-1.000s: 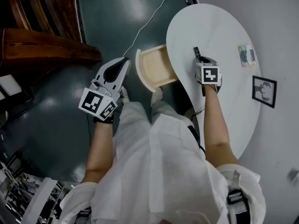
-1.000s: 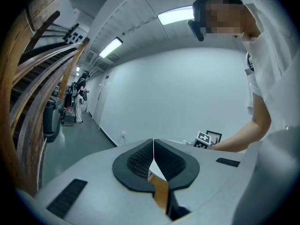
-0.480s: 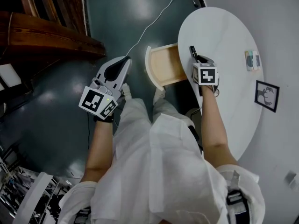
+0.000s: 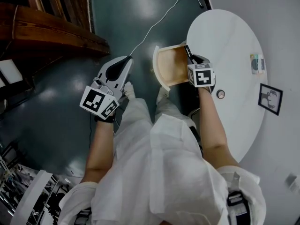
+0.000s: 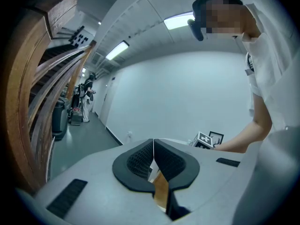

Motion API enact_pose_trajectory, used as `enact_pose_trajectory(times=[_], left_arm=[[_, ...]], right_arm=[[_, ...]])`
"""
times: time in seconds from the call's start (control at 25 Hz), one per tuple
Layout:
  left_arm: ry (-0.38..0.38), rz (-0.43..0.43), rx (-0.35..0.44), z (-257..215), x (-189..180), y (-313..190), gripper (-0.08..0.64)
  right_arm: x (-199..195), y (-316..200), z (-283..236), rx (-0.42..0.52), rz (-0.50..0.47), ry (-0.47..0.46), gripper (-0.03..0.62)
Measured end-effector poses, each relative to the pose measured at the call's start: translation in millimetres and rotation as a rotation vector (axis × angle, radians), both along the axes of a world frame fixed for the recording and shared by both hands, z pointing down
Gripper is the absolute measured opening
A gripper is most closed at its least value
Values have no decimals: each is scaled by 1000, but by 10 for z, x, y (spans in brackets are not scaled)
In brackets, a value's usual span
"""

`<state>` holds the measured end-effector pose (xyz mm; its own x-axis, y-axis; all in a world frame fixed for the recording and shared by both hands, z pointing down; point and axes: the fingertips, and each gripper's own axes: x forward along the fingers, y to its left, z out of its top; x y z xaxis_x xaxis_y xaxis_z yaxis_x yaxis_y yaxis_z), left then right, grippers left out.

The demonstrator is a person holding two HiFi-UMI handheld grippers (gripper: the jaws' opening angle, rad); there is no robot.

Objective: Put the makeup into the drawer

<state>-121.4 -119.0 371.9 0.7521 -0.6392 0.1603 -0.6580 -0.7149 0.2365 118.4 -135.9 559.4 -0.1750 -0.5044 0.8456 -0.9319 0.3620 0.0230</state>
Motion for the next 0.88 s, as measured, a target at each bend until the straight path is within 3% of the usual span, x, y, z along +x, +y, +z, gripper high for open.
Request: enact_pose_trajectory(times=[0.64, 0.88], left_arm=[[-12, -8, -18, 77, -204, -94, 18], [-18, 2, -35, 176, -197, -118, 17]], right_arm=[[-590, 107, 409, -98, -100, -31, 84], [-689, 41, 569, -103, -176, 64, 83]])
